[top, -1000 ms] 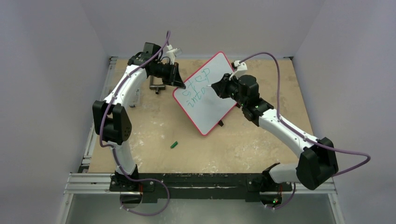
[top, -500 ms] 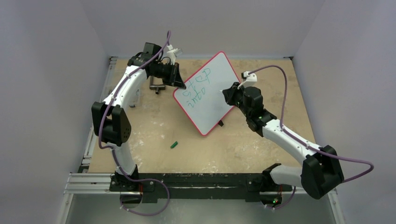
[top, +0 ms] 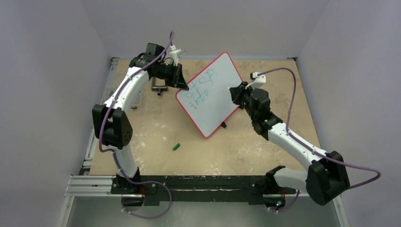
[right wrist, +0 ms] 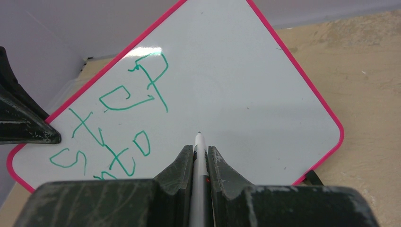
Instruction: Write a sentence on the whiteboard
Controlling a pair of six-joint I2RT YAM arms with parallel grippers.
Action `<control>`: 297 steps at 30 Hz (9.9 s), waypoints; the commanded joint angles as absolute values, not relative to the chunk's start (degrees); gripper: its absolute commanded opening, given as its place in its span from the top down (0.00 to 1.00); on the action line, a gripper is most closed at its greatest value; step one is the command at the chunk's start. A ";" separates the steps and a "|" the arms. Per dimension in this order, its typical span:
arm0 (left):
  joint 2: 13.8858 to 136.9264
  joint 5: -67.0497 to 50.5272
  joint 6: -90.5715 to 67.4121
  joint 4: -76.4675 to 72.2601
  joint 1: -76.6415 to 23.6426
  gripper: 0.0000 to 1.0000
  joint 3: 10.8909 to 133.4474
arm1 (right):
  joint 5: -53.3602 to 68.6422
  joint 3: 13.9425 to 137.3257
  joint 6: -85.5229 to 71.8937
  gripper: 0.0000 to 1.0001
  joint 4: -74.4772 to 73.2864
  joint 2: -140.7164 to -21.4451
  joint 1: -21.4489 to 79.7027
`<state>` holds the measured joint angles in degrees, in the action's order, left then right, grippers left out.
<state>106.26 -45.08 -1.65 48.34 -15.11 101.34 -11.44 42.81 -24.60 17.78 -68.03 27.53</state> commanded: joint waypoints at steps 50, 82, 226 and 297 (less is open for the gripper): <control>103.71 -44.32 2.90 48.87 -16.86 1.00 100.96 | -4.00 53.87 -23.35 1.00 20.07 -83.86 26.01; 103.23 -44.43 2.34 48.38 -17.14 1.00 100.80 | -3.36 54.29 -23.98 1.00 18.05 -84.98 25.80; 101.69 -42.36 1.49 47.93 -17.31 1.00 100.46 | -5.34 61.18 -23.75 1.00 15.12 -83.87 22.40; 101.78 -42.36 1.27 47.88 -17.31 1.00 100.50 | -6.87 58.51 -24.41 1.00 12.55 -85.50 21.57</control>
<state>104.22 -41.52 -2.31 48.88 -16.45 100.71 -5.08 57.82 -24.45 14.13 -88.03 21.32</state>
